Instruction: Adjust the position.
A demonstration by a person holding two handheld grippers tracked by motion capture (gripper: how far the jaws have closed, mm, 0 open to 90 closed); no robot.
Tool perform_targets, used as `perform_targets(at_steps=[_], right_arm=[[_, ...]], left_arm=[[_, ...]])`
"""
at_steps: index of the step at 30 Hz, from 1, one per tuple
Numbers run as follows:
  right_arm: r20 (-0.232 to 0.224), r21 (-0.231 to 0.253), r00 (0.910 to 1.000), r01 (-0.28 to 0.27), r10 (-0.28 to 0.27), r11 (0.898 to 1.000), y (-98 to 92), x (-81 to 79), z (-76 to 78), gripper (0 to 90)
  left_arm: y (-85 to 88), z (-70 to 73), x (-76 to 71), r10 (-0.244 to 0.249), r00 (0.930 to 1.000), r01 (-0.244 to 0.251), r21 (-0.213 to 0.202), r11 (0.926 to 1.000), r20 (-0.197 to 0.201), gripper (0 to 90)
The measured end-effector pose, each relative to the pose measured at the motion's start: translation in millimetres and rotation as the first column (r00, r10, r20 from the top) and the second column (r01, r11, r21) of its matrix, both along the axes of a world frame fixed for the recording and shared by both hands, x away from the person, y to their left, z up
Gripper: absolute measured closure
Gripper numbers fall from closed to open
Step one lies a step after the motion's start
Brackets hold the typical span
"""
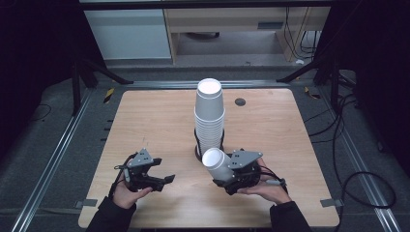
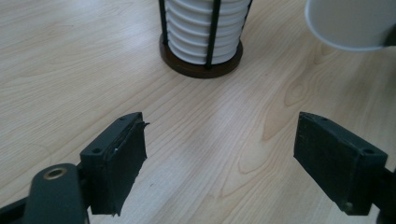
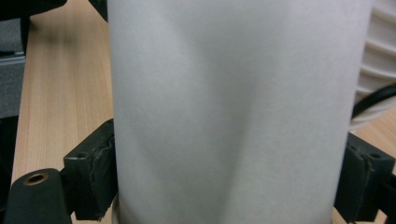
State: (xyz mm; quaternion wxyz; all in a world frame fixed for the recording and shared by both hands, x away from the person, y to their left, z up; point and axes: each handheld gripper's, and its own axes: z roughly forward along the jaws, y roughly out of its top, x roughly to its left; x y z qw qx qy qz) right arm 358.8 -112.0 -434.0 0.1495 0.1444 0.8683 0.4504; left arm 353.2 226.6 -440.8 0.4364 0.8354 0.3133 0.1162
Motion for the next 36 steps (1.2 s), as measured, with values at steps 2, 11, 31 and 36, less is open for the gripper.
perform_targets(at_steps=[2, 11, 31, 36], right_arm=[[-0.003, -0.006, 0.9999, -0.01, 0.009, 1.0, 2.7, 0.2, -1.4, 12.7], [-0.006, -0.044, 0.9988, -0.049, 0.049, 0.998, 17.2, -0.6, -8.0, 12.7], [-0.025, -0.114, 0.9925, -0.122, 0.12, 0.986, 44.9, -2.6, -21.5, 12.8], [-0.016, -0.128, 0.9903, -0.139, 0.138, 0.982, 49.5, -3.9, -22.7, 12.8]], left_arm=[[-2.5, 1.0, -1.4, -0.016, 0.9999, 0.016, -0.008, 0.9998, -0.001, 16.1], [-15.4, 6.0, -9.2, -0.088, 0.9961, 0.088, -0.016, 0.996, 0.002, 15.3], [-46.4, 15.5, -16.3, -0.211, 0.9774, 0.211, -0.01, 0.9774, 0.0, 13.7], [-53.6, 16.1, -15.6, -0.231, 0.9729, 0.231, -0.006, 0.9729, -0.011, 13.1]])
